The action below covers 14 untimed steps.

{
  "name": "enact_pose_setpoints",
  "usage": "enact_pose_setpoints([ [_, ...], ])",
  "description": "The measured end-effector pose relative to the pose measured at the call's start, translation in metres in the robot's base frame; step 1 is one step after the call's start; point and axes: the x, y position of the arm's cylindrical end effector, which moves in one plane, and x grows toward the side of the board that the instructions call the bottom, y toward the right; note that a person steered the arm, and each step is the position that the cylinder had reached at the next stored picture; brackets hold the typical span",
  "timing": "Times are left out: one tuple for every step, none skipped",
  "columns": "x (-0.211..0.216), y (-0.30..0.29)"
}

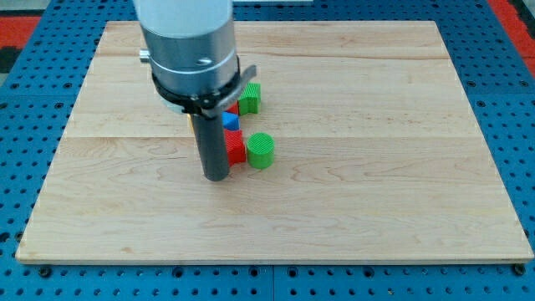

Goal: Move the yellow heart into the group of blocks

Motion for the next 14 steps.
enact_pose_setpoints([
  [-0.02,0.014],
  [-0.025,0.013],
  [-0.023,-0.039],
  [-0.057,-0.07],
  [-0.061,-0.049],
  [-0.061,-0.025],
  [-0.062,-0.009],
  [-0.067,0.005],
  [-0.076,0.002],
  [-0.067,-0.018],
  [-0.003,-0.011],
  [0.037,0.014],
  [0.049,0.076],
  [0.049,0.13],
])
